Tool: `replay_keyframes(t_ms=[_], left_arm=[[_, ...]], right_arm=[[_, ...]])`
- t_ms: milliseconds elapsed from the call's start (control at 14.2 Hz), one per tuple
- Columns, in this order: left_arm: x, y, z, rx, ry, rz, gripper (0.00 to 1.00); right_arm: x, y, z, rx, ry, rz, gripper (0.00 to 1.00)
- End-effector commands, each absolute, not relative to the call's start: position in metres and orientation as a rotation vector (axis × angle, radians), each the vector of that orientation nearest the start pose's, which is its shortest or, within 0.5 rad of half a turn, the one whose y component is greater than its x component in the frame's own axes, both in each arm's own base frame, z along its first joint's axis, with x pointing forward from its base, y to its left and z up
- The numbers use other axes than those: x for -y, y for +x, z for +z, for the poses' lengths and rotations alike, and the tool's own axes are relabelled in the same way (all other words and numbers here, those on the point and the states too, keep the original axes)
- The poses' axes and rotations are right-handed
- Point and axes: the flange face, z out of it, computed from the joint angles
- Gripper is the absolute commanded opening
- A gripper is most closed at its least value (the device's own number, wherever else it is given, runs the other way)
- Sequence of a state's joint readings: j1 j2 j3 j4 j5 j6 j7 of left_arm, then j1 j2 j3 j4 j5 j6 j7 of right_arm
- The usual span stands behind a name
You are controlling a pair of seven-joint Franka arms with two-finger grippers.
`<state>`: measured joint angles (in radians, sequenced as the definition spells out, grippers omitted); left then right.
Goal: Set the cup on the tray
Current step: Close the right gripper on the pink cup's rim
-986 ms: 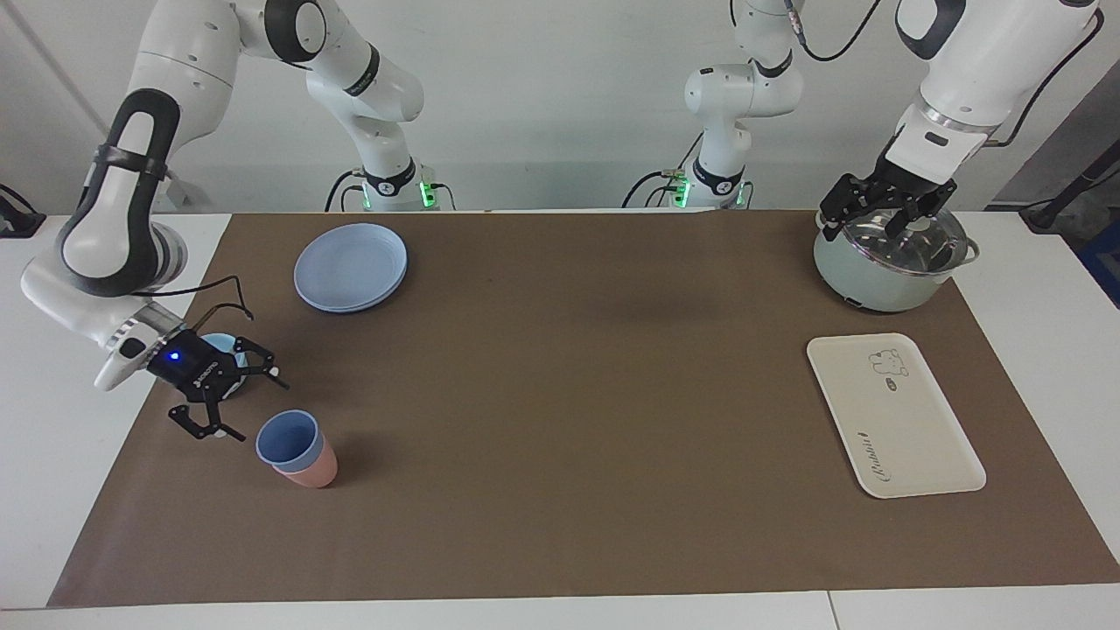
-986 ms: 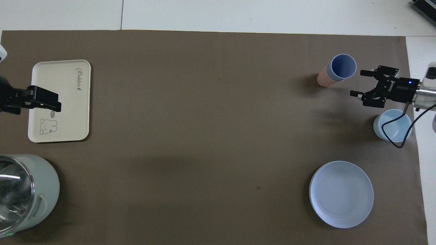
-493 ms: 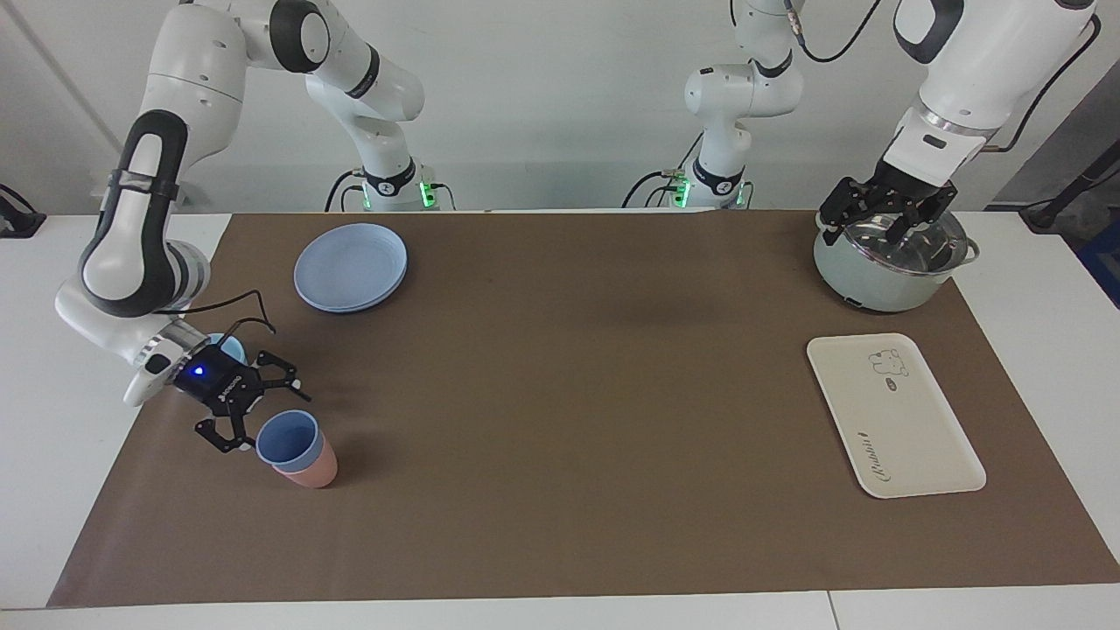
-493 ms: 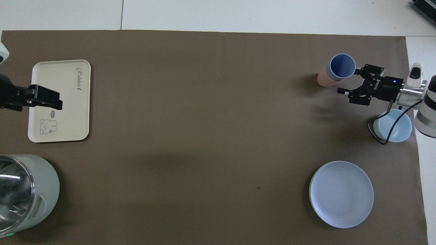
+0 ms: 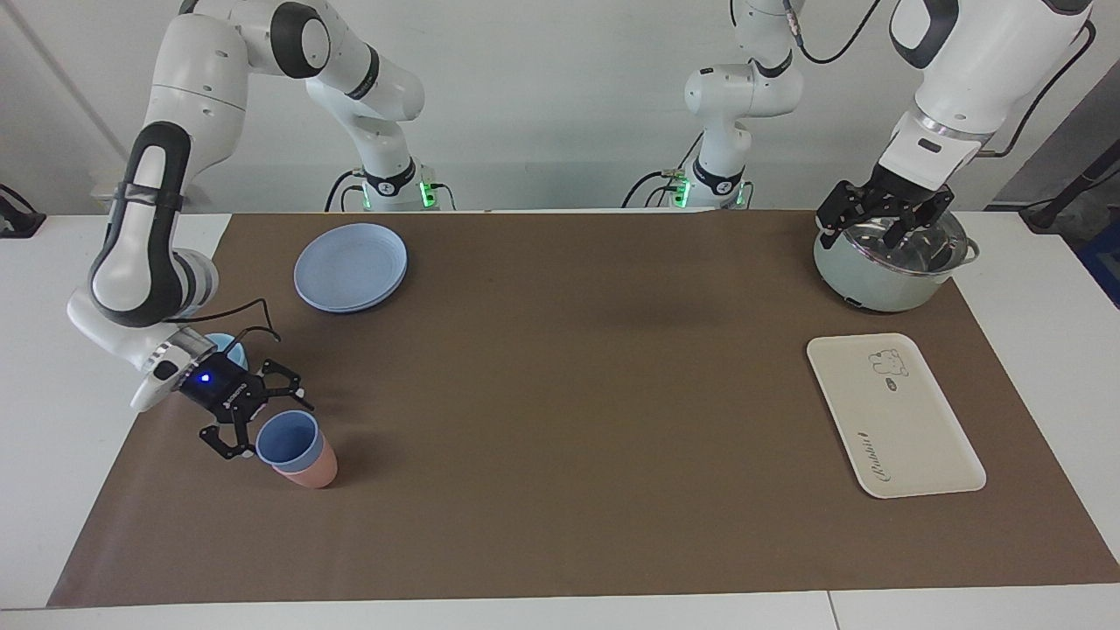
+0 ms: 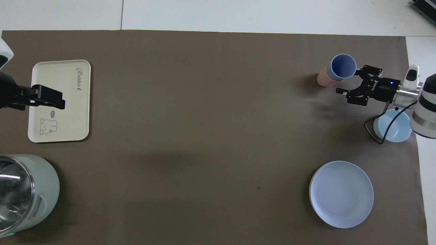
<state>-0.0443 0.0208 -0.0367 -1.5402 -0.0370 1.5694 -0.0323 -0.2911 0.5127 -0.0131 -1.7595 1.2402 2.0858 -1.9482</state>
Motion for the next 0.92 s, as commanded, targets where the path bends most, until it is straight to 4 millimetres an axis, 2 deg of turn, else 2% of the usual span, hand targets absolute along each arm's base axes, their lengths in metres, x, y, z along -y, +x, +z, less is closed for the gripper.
replay_keyframes(t_ms=[0, 141, 352, 493, 563, 845], left_arm=[[0.049, 0.554, 0.629, -0.102, -3.196, -0.05, 1.0], [0.05, 0.555, 0.629, -0.101, -3.196, -0.06, 1.0], [0.05, 0.557, 0.629, -0.101, -3.197, -0.077, 1.0], [0.051, 0.558, 0.629, -0.103, -3.197, -0.084, 1.0], [0.05, 0.558, 0.628, -0.1, -3.197, -0.082, 1.0], [0.053, 0.561, 0.626, -0.107, -3.198, -0.091, 1.0]], right_arm=[[0.145, 0.649, 0.274, 0.955, -2.122, -1.157, 1.0], [0.127, 0.655, 0.275, 0.945, -2.097, -1.188, 1.0], [0.129, 0.656, 0.274, 0.942, -2.11, -1.211, 1.0], [0.13, 0.655, 0.243, 0.949, -2.109, -1.206, 1.0], [0.129, 0.655, 0.236, 0.941, -2.108, -1.203, 1.0], [0.12, 0.662, 0.239, 0.923, -2.1, -1.223, 0.98]])
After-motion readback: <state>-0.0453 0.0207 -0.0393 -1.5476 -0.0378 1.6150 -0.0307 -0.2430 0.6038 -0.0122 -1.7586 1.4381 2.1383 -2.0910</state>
